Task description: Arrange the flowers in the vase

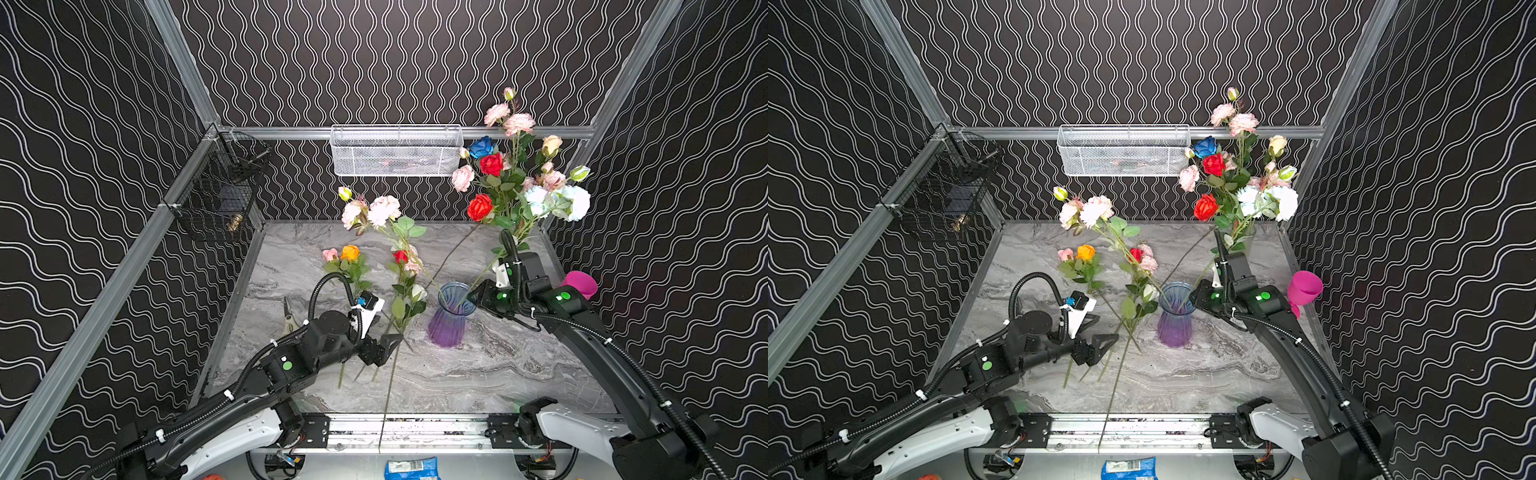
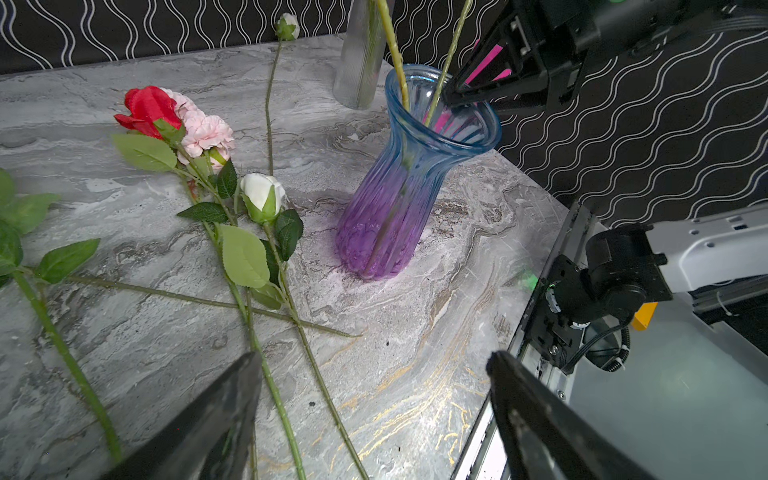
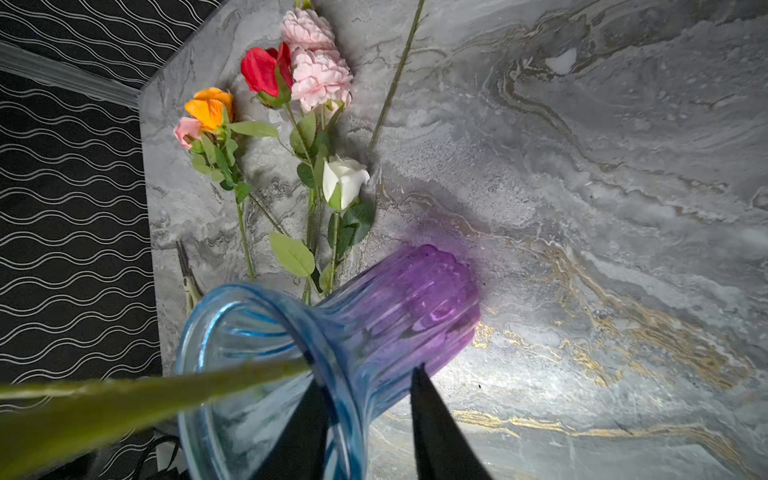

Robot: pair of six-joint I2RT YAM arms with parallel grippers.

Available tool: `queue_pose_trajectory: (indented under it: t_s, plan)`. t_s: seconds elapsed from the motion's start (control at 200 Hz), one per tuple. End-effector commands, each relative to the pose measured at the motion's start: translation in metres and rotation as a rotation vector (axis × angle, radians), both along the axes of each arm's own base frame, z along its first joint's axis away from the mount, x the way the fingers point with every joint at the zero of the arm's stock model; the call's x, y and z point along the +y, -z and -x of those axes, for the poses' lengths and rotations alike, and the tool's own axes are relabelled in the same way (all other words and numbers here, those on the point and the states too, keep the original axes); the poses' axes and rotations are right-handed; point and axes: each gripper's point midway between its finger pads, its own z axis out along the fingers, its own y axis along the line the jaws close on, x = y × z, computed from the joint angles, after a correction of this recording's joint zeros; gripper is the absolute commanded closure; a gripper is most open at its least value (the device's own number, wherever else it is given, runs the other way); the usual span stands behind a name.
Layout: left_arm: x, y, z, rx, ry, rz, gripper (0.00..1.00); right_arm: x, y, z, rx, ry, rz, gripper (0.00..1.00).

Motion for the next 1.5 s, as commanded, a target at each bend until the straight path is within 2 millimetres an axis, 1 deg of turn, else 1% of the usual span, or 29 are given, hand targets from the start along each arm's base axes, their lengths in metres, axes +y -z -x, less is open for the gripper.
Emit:
queue_pose_trajectory:
  t_s: [0.0,0.075,0.195,0.37,0.465,0.686,0.901,0.991,1.126,1.241,1.386,1.497]
  plan:
    - [-0.003,-0.006,0.002,-0.004,0.012,0.036,0.13,-0.002,-0.003,-0.002,-0.005,0.008,0.034,0.73]
    - [-0.004,-0.005,0.003,-0.004,0.015,0.039,0.13,-0.001,0.000,-0.004,0.011,0.002,0.048,0.80]
    - [-0.002,-0.007,0.002,-0.008,0.010,0.040,0.13,-0.001,0.006,-0.006,0.030,-0.003,0.067,0.84]
    - [0.000,-0.011,0.004,-0.020,0.008,0.052,0.13,-0.001,0.003,-0.012,0.012,0.007,0.075,0.96]
    - [0.001,-0.013,0.005,-0.025,0.008,0.054,0.12,-0.001,0.002,-0.015,0.003,0.010,0.075,1.00]
    - [0.000,-0.014,0.006,-0.026,0.013,0.046,0.12,-0.007,-0.011,-0.026,-0.049,0.022,0.120,1.00]
    - [0.001,-0.017,0.007,-0.035,0.015,0.052,0.12,-0.021,-0.023,-0.039,-0.104,0.054,0.193,1.00]
    - [0.000,-0.016,0.008,-0.034,0.021,0.047,0.12,-0.027,-0.020,-0.048,-0.111,0.034,0.197,1.00]
    - [-0.001,-0.020,0.009,-0.036,0.026,0.051,0.12,-0.043,-0.006,-0.062,-0.059,0.036,0.148,1.00]
    - [0.000,-0.021,0.011,-0.042,0.028,0.048,0.12,-0.047,-0.009,-0.071,-0.082,0.041,0.146,1.00]
    - [0.000,-0.020,0.012,-0.046,0.026,0.038,0.11,-0.062,-0.015,-0.080,-0.080,0.061,0.164,1.00]
    - [0.001,-0.014,0.008,-0.043,0.006,0.021,0.09,-0.068,-0.007,-0.080,-0.025,0.053,0.168,1.00]
